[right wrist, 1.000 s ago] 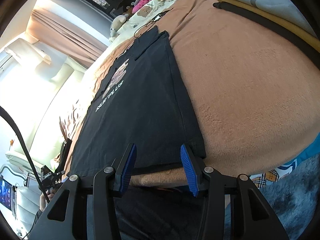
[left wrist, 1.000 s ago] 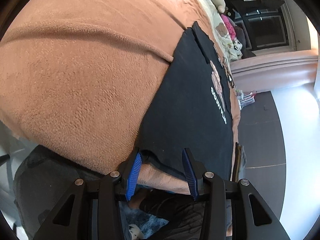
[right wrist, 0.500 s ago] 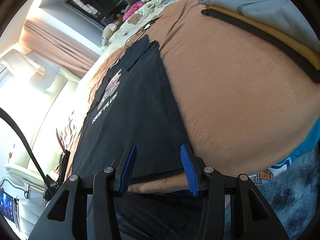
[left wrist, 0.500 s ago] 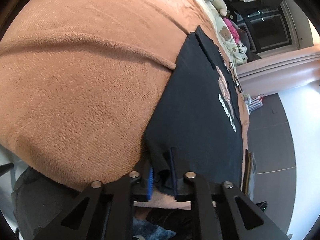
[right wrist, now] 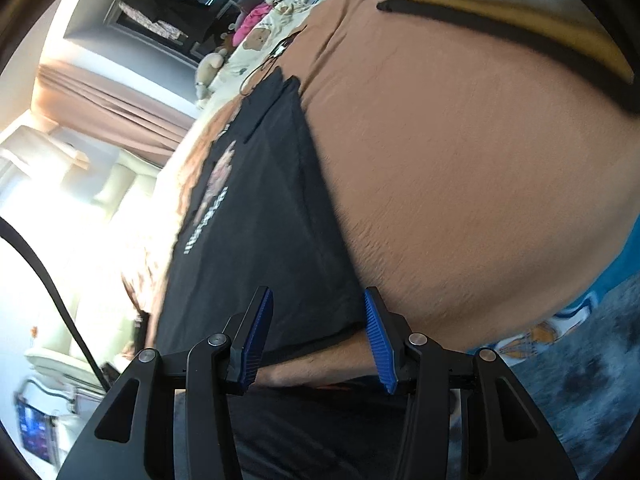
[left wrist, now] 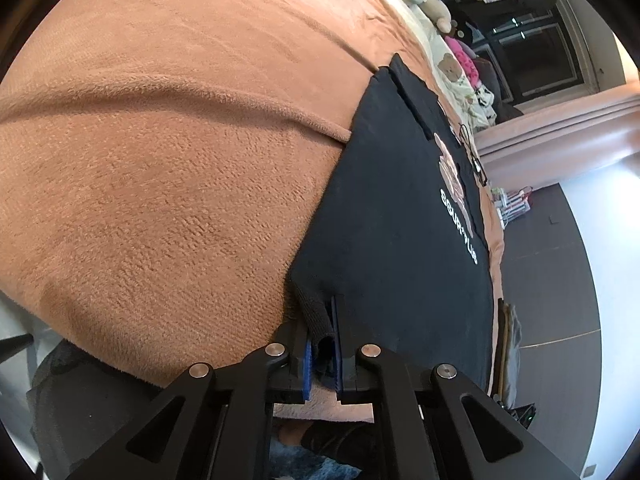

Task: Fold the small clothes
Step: 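Close both grippers on the T-shirt hem, then lift the hem with both grippers and fold it toward the collar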

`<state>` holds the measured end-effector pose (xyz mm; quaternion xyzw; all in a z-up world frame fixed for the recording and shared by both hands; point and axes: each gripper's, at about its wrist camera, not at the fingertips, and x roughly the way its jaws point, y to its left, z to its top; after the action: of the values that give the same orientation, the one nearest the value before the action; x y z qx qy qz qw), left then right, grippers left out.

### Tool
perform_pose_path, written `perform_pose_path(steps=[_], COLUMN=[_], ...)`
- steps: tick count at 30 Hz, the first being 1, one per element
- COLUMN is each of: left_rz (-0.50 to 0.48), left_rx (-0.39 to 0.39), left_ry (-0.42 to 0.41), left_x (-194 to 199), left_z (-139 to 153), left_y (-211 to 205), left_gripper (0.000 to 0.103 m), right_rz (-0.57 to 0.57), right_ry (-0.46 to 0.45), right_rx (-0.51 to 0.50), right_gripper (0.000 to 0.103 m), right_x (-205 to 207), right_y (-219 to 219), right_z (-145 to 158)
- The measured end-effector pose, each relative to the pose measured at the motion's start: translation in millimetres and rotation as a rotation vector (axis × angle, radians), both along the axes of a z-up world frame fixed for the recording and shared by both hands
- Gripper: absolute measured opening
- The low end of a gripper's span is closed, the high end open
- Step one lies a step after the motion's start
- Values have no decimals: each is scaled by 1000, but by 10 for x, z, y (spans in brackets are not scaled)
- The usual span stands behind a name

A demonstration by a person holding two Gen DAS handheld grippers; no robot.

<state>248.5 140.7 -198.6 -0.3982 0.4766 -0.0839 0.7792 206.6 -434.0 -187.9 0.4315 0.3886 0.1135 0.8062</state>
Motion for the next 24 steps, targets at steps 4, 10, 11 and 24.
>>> perform_pose_path(steps=[4,10,11,24], left_rz=[18,42,48,94], left_rx=[-25,-33,-38,-18], left_ry=[0,-12,-15,-103], left_x=[15,78,86,21], left_z=[-29,-51,-59,159], left_y=[4,12,13,69], left_gripper=[6,6,6,5], right_rz=[-10,-30,-32,-112], right_ry=[-16,-14,-10,2], right_rx=[56,10,2,-62], right_gripper=[44,32,28,2], right_x=[3,131,118,149], right_y=[50,88,86,259], right_z=[-49,-63,-90,301])
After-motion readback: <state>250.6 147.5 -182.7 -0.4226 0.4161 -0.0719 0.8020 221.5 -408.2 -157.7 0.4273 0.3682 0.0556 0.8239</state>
